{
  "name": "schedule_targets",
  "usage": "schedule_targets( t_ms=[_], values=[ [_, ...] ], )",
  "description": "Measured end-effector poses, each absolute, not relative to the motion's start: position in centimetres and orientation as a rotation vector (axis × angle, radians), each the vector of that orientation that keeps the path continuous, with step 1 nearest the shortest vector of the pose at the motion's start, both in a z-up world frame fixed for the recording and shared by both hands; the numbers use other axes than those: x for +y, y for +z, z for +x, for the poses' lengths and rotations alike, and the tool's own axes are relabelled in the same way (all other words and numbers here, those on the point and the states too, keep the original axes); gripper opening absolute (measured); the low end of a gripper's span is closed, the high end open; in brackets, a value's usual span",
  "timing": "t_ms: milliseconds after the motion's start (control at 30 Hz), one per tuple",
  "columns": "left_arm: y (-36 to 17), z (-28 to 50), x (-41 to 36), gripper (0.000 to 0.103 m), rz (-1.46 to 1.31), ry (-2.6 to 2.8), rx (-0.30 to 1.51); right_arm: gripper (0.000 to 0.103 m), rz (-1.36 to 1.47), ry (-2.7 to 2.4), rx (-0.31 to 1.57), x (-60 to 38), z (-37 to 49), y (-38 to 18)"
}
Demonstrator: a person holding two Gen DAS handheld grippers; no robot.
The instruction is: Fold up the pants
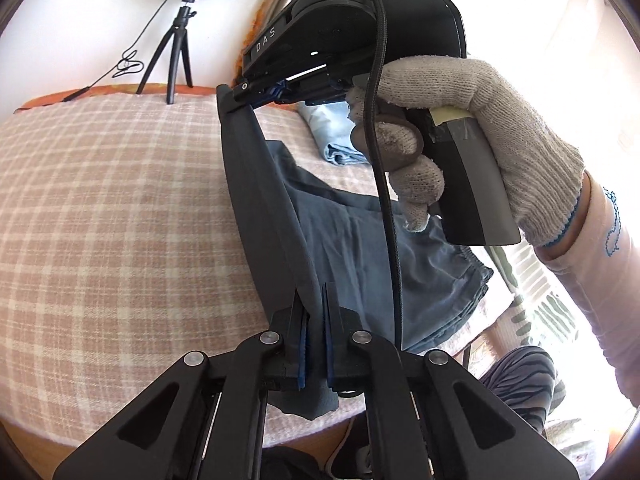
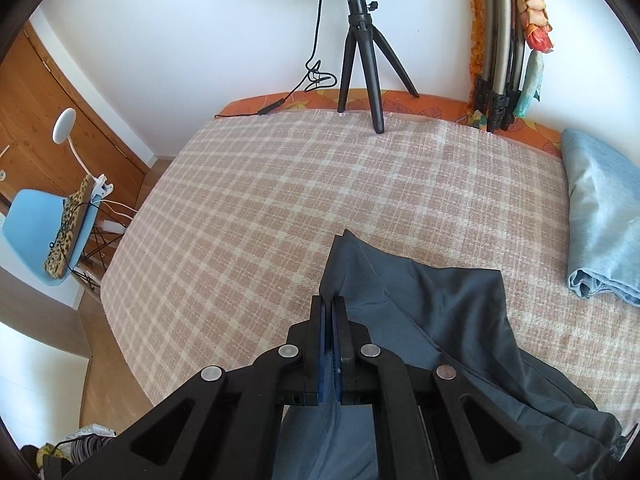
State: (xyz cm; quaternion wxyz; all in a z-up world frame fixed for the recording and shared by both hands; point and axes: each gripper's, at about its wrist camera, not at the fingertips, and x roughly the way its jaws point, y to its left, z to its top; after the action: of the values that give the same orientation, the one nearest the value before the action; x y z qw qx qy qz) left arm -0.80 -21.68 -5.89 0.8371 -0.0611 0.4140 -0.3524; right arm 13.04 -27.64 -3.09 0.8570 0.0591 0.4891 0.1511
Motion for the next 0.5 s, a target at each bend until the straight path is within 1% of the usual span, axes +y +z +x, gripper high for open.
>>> schedule_targets(
  t_ms=[233,500],
  values=[
    [-3.4,-2.5,-26.3,0.005,-0.07,-0.834,0.813,0.0,0.166,0.289,0.949,-32.8,10.0,0.6],
    [-3.1,-4.0,-31.6,0.005,-0.017,-0.907,0.828,0.0,0.205,0.214,0.906,-39.6,6.4,1.9]
  ],
)
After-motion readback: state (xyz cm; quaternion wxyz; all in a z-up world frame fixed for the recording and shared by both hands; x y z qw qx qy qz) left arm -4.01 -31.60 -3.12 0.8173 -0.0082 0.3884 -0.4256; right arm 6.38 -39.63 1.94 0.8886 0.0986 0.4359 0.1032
